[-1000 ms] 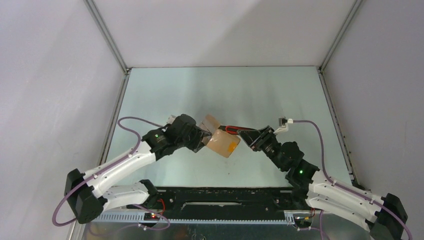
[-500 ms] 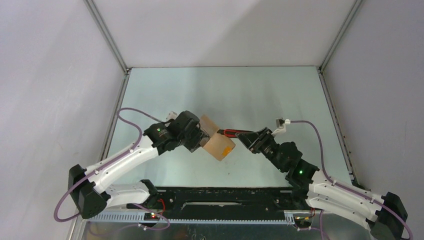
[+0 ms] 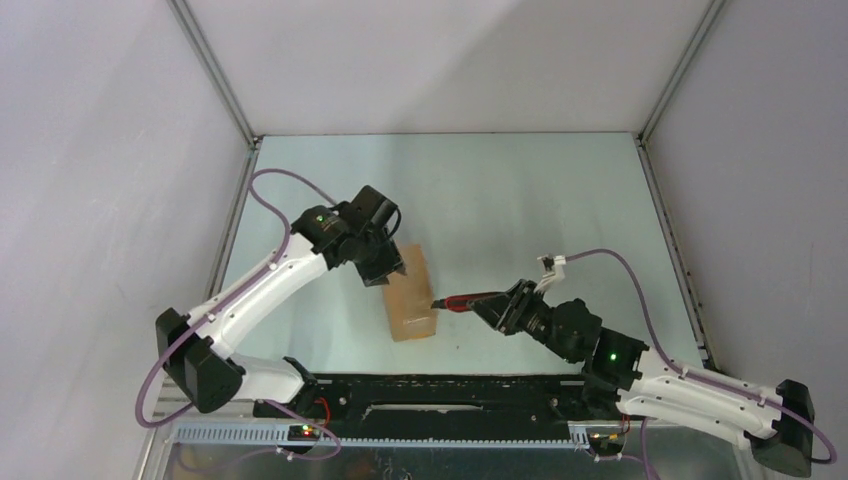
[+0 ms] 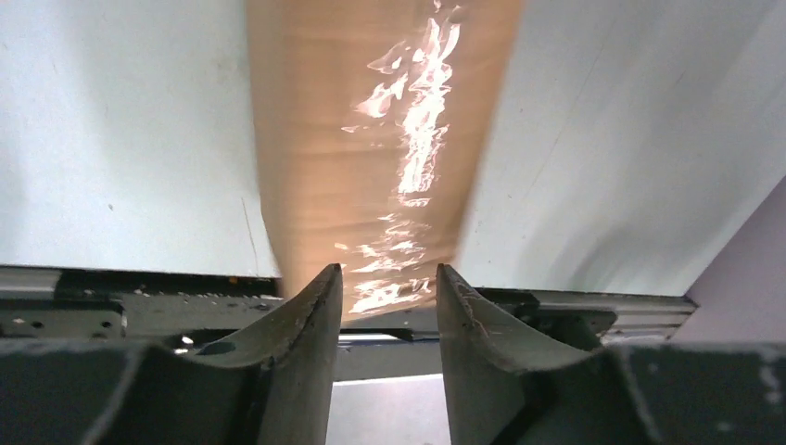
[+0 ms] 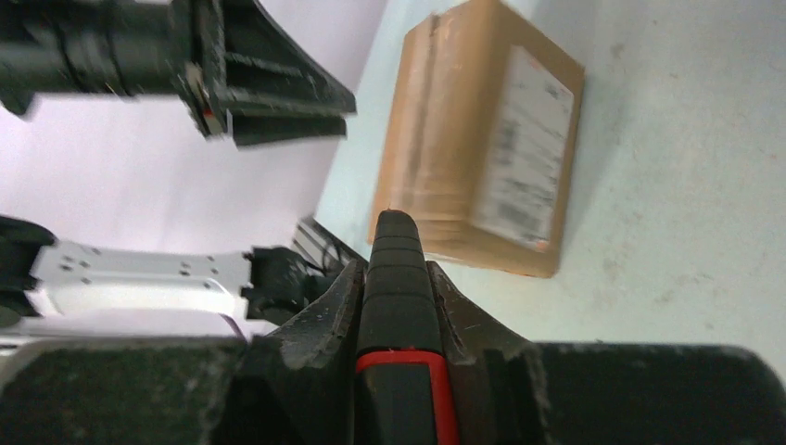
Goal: Unpack the express box
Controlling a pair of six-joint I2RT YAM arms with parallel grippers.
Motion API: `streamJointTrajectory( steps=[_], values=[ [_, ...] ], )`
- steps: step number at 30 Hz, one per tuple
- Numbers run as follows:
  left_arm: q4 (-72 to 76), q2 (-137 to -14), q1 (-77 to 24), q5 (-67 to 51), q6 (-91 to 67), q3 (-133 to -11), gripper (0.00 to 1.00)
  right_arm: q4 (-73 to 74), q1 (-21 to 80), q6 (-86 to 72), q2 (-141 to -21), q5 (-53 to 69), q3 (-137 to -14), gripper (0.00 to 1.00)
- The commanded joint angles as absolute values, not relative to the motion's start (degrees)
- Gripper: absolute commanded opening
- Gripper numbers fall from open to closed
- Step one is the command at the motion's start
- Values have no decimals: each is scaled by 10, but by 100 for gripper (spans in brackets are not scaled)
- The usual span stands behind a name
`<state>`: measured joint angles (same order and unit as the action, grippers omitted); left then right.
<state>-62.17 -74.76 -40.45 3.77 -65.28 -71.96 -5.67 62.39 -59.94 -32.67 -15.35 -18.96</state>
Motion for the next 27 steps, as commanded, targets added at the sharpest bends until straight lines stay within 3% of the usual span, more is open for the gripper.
streamJointTrajectory(
  steps=[1,4,6,11,13,19,27],
  values=[
    [-642,-770,-392,51,-513,-772,1,-38,648,-548,-330,-155,-203,0],
    [-639,-780,-381,38,-493,-761,5,-21,659,-531,-342,-170,-214,0],
    [-631,-760,-380,50,-509,-739,13,-5,674,-498,-345,-203,-227,0],
    [-612,-664,-357,106,-549,-675,79,-4,697,-382,-367,-260,-255,0],
    [-613,-640,-330,109,-559,-656,94,28,708,-364,-383,-307,-273,0],
    [-474,-618,-262,11,-546,-558,100,9,720,-313,-446,-345,-285,0],
    [-401,-764,-233,-34,-491,-621,100,-28,744,-254,-541,-372,-328,0]
  ],
)
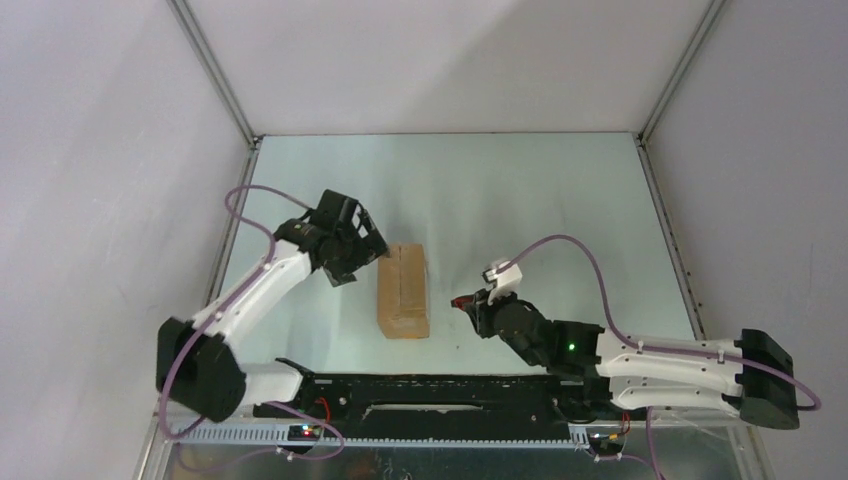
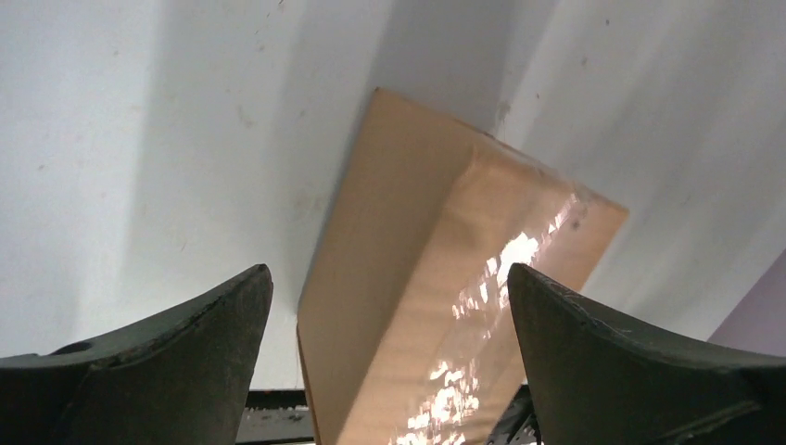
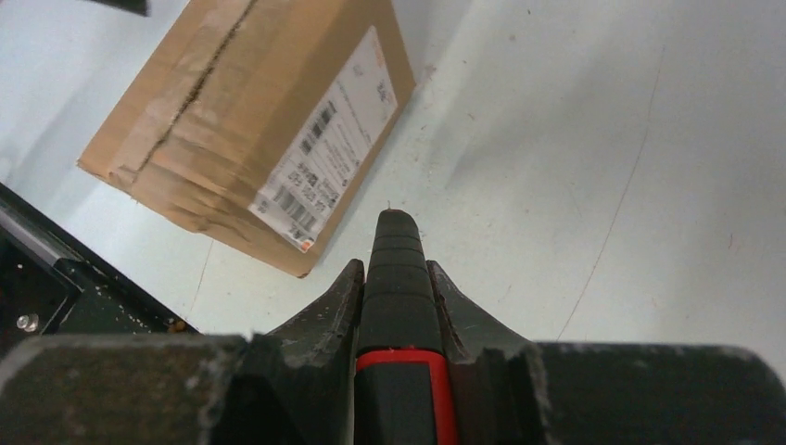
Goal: Unpack the express box
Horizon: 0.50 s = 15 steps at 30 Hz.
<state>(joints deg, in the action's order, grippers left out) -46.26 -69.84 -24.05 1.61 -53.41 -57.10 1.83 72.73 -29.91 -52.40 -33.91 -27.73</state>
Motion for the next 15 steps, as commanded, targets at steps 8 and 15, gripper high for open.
streamJointTrajectory(
  steps=[8,15],
  values=[
    [-353,-858,-270,-109,-497,-684,100,18,777,-222,-527,-394,-358,0],
    [-396,-804,-255,-37,-461,-686,100,103,817,-147,-524,-444,-461,0]
  ],
)
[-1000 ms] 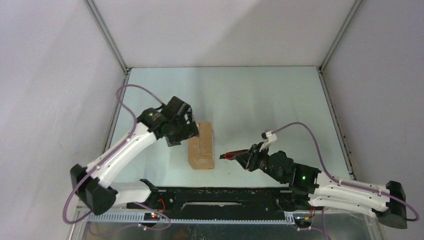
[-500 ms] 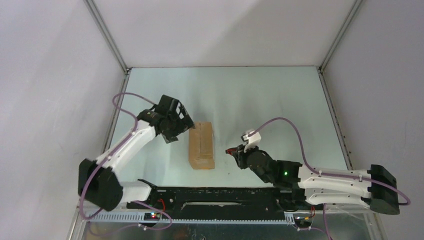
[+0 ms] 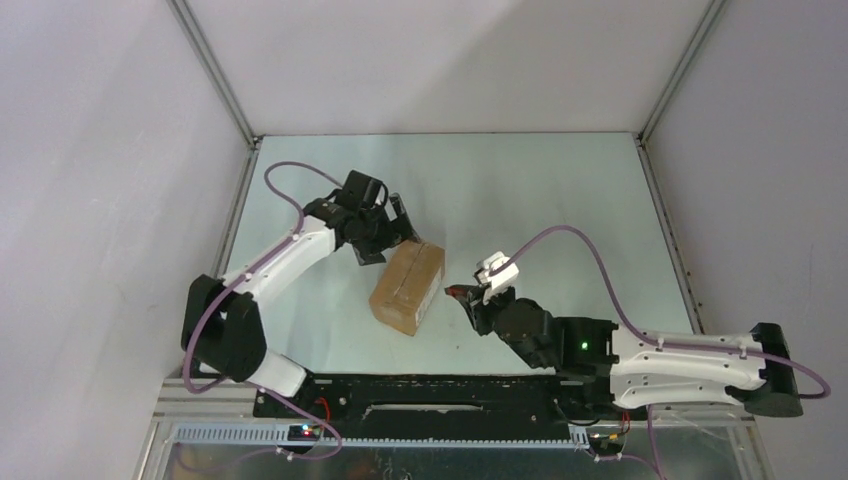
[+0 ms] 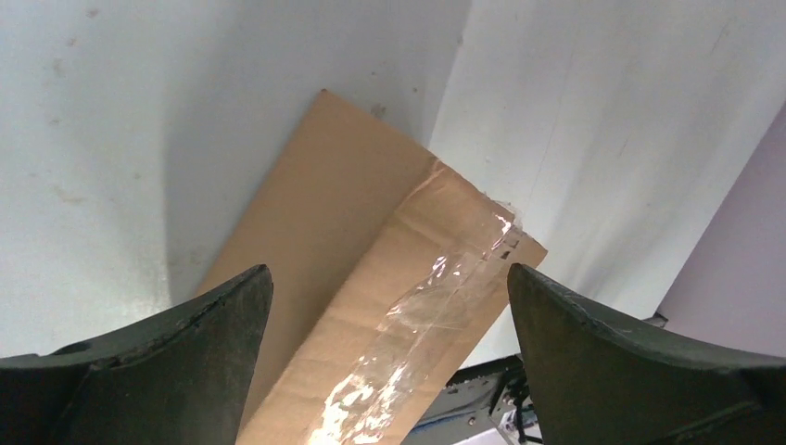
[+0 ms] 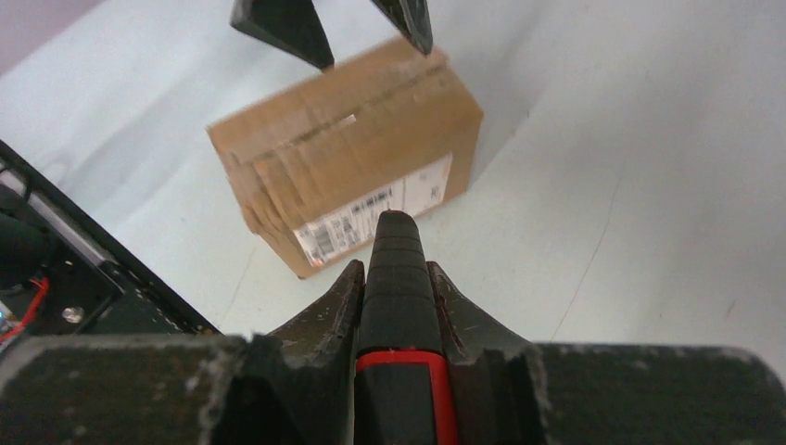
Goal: Unpack the express box
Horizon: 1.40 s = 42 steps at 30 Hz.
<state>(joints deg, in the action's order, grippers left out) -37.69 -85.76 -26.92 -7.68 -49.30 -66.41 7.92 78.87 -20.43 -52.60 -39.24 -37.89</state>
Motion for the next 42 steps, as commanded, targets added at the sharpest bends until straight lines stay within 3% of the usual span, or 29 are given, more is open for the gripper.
streamJointTrajectory(
  steps=[1,12,17,21,33,42],
  values=[
    [-392,-786,-248,-33,-462,-672,100,104,825,-133,-535,-451,-477,0],
    [-368,-667,-190,-78,-500,-518,97,92,888,10,-691,-401,-624,0],
    [-453,-653,-184,-27,-506,-513,100,85,915,80,-751,-374,-664,0],
    [-413,-636,-181,-86,-512,-475,100,57,929,133,-791,-359,-682,0],
    [-355,-636,-180,-157,-500,-435,100,-127,944,303,-894,-380,-645,0],
    [-344,-648,-181,-163,-492,-425,100,-54,920,269,-885,-371,-655,0]
  ],
)
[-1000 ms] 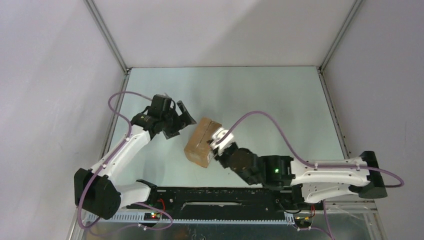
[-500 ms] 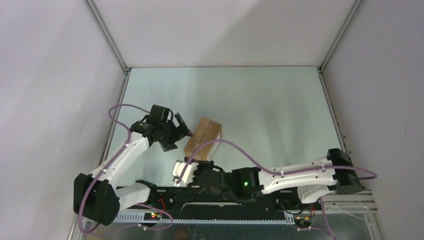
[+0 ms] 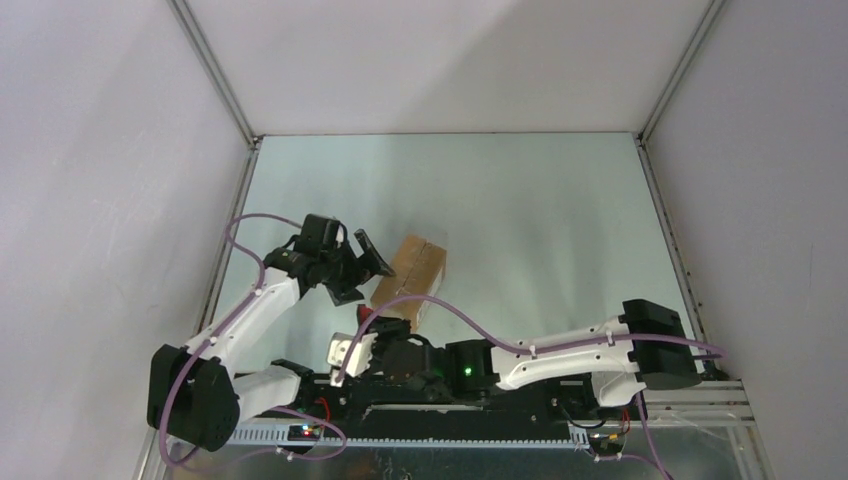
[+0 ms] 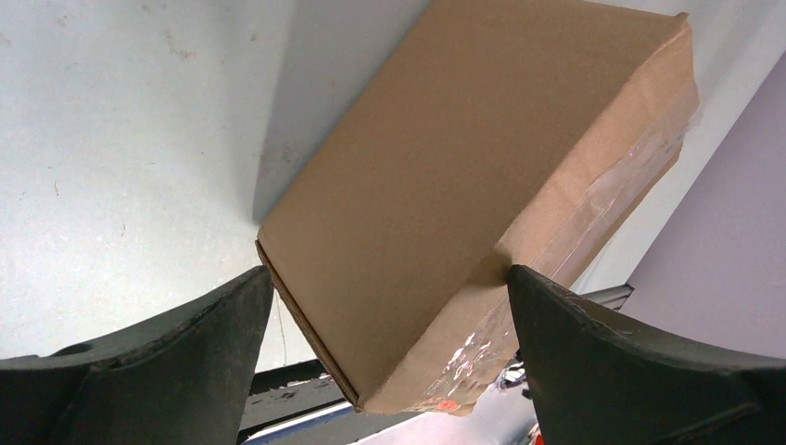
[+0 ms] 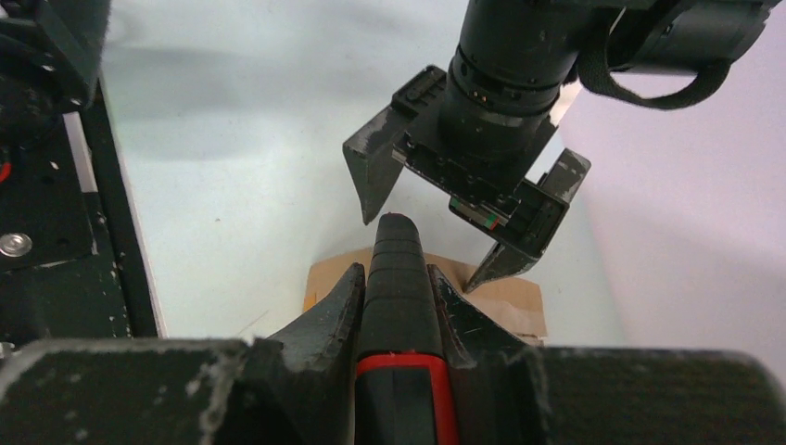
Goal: Unpack the express box
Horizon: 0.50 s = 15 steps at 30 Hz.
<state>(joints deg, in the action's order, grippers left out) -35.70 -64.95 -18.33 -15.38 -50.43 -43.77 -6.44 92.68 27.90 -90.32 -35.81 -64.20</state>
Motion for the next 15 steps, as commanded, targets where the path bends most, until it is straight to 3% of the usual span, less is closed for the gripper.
streamJointTrajectory(
  steps=[1,15],
  values=[
    [-345,-644,-181,-163,-492,-427,100,-43,920,260,-874,-375,-647,0],
    [-359,-590,-191,-167,-519,-412,100,53,957,153,-818,-427,-603,0]
  ],
)
